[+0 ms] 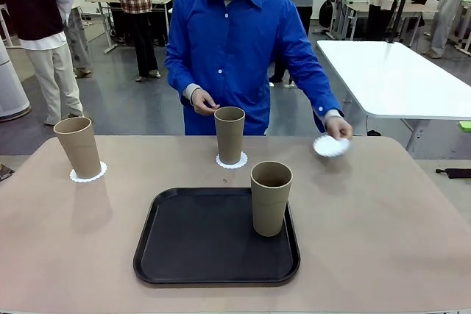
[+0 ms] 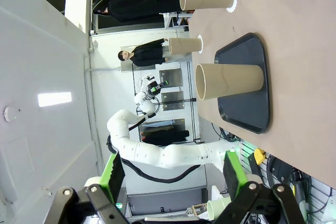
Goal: Place coasters on the table and set cups on them.
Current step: Take one Reusable plastic cup from the Flat Tray and place it on a coaster set by the human.
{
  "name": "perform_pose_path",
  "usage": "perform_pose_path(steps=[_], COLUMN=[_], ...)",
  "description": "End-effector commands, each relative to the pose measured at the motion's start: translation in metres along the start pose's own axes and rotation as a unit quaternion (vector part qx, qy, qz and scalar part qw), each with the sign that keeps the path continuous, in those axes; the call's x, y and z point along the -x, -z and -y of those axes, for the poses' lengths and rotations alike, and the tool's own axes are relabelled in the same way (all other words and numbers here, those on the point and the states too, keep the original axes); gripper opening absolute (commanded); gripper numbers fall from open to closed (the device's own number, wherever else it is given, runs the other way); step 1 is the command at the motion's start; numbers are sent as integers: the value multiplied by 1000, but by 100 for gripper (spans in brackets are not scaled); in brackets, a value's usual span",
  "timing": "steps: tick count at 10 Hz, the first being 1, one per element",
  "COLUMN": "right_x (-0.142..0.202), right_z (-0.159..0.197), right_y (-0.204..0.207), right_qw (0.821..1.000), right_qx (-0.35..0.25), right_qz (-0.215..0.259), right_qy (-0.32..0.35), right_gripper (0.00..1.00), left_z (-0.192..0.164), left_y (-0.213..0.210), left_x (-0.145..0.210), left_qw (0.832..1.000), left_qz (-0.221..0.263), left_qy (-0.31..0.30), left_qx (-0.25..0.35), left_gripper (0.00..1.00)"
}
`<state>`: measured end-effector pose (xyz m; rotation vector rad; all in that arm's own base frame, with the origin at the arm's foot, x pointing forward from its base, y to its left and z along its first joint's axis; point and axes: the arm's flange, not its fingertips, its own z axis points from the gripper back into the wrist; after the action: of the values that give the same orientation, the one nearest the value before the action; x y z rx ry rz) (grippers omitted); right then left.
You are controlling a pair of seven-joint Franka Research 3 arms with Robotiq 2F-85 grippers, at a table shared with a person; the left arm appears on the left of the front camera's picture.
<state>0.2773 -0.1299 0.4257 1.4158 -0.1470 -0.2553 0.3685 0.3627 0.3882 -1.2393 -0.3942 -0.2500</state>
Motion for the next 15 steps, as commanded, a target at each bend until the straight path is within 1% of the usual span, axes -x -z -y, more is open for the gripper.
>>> perform_pose_path(steps=[1,15], right_x=[0,0], right_z=[-2,-2], right_y=[0,0], right_qw=[1000,1000], right_qx=[-4,-4], right_qz=[1,1], right_qy=[-3,-3], right_gripper=[100,100], left_z=[2,2], left_y=[-1,-1], left_x=[3,3], left_qw=[1000,1000], left_qz=[-4,-4], left_qy=[1,1], left_qx=[3,3], left_gripper=[100,100])
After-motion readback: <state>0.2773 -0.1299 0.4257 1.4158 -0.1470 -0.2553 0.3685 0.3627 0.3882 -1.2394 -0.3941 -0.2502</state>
